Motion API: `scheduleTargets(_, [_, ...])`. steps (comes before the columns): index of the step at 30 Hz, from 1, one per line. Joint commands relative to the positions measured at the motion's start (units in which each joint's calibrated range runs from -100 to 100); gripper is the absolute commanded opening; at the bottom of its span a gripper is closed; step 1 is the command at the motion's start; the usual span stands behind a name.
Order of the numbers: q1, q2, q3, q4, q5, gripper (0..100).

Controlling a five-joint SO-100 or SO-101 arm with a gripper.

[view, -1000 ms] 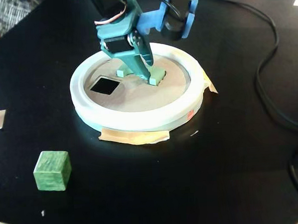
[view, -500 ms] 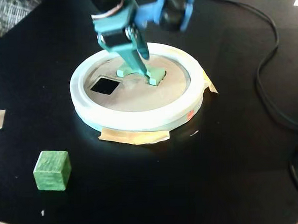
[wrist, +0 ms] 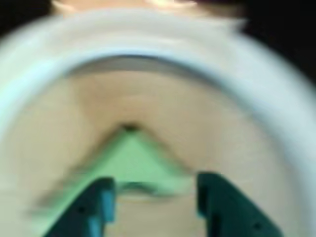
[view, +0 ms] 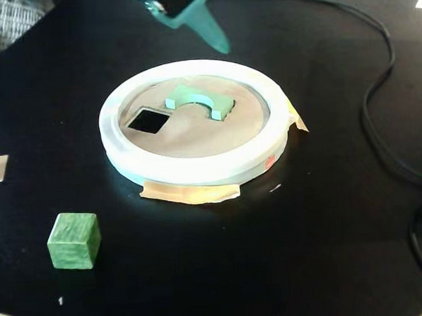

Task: Pick up the U shape block and drop it in corresponding U shaped hole

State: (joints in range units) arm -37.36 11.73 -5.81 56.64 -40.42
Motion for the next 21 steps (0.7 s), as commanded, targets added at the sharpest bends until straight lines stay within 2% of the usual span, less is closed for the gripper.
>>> scheduleTargets(1, [9.90, -10.70, 0.07, 12.55, 17.78, 28])
scheduleTargets(3, [14.77, -14.64, 0.07, 19.77, 22.32, 28])
scheduleTargets(4, [20.13, -17.86, 0.07, 25.39, 25.45, 27])
scheduleTargets(9, [33.74, -27.98, 1.25, 36.33, 35.02, 27])
scheduleTargets(14, [37.24, -41.06, 10.36, 37.94, 42.00, 27])
scheduleTargets(21, [37.99, -66.05, 35.68, 32.42, 42.78, 27])
